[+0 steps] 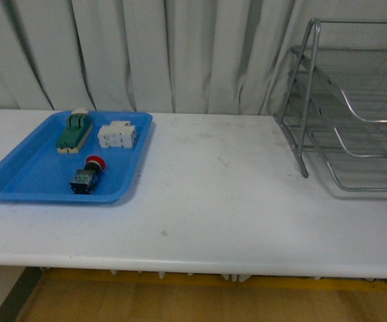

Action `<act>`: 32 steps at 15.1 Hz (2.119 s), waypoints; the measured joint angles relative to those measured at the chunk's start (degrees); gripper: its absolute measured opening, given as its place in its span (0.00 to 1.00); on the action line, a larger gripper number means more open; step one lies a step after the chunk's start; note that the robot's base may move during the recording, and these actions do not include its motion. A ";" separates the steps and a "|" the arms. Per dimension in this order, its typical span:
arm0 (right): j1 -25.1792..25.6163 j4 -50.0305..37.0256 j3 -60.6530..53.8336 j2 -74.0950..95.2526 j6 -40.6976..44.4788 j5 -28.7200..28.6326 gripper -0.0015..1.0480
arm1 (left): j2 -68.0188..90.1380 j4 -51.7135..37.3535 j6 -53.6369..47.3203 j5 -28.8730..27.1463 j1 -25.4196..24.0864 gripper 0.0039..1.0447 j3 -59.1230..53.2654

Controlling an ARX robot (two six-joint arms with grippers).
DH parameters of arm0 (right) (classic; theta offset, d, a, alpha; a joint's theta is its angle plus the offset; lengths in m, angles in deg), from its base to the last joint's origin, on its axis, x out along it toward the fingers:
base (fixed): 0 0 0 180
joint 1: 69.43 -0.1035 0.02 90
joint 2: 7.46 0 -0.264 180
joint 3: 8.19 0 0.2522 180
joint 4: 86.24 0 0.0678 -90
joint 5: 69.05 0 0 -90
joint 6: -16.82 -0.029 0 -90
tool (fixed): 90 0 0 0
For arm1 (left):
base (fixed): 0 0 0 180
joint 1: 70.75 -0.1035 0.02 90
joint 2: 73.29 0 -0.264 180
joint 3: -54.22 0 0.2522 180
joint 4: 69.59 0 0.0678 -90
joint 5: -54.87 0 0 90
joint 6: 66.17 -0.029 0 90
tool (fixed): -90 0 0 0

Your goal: Place button on rack with both arms

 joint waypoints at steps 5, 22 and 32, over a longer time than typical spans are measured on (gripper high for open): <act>-0.48 3.32 3.54 2.75 0.22 0.61 0.94 | 0.00 0.00 0.00 0.00 0.00 0.94 0.00; -2.93 4.42 11.58 6.56 1.36 2.40 0.14 | 0.00 0.00 0.00 0.00 0.00 0.94 0.00; 2.05 -6.32 -3.72 2.12 -5.53 -1.27 0.03 | 0.00 0.00 0.00 0.00 0.00 0.94 0.00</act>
